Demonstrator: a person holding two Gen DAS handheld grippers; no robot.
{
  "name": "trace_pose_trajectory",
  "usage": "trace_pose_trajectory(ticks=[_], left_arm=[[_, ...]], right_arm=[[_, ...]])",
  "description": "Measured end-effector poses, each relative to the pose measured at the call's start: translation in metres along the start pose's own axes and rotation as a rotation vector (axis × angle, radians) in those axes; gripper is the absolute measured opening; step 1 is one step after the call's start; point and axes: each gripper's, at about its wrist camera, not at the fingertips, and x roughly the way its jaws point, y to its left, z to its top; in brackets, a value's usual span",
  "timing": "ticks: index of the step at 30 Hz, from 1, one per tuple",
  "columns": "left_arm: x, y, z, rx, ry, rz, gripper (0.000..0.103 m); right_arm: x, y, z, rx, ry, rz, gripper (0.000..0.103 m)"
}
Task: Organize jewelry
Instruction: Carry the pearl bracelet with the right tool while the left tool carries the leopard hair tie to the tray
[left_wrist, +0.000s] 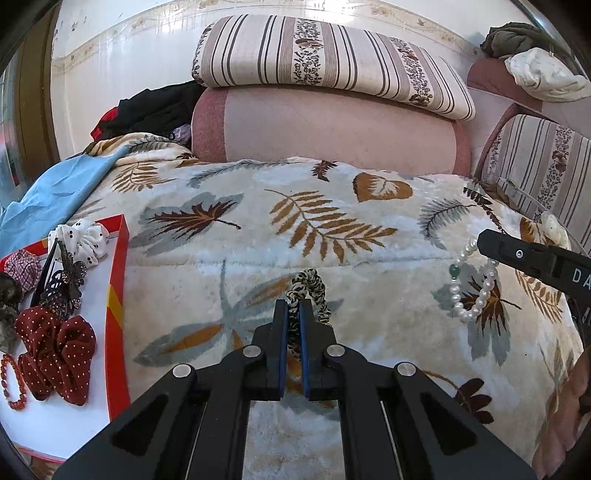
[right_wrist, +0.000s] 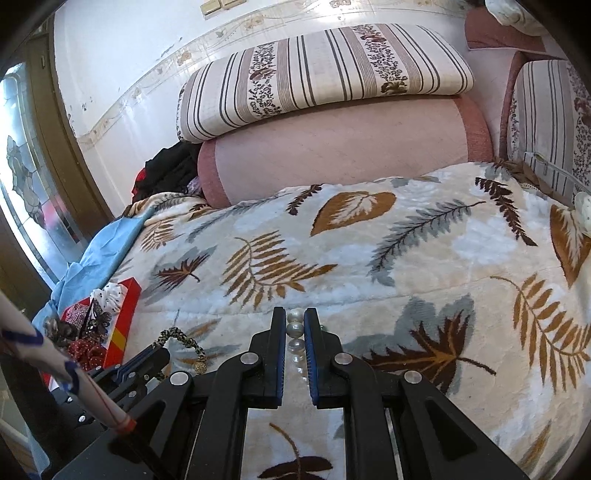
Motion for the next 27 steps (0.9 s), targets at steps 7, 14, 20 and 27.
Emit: trace_pose_trajectory(ticks=[7, 14, 20, 27], left_arm=[[0.001, 0.001, 0.001, -0.003, 0.005, 0.005, 0.006], [-0.001, 0.002, 0.0, -0.005, 0.001, 0.01, 0.005], [-0.007, 0.006, -0.003, -0.005, -0.012, 0.037, 0.006], [-0.028, 0.007, -0.01, 0.018, -0.044, 0.069, 0.006]], right_arm=[[0.0, 0.004, -0.002, -0.008, 0.002, 0.004, 0.01], [-0.001, 0.013, -0.004, -0.028, 0.001, 0.016, 0.01], [-0.008, 0.023, -0.01, -0.052, -0.008, 0.02, 0.01], [-0.025, 0.042, -0.023, -0.085, -0.027, 0.008, 0.011]])
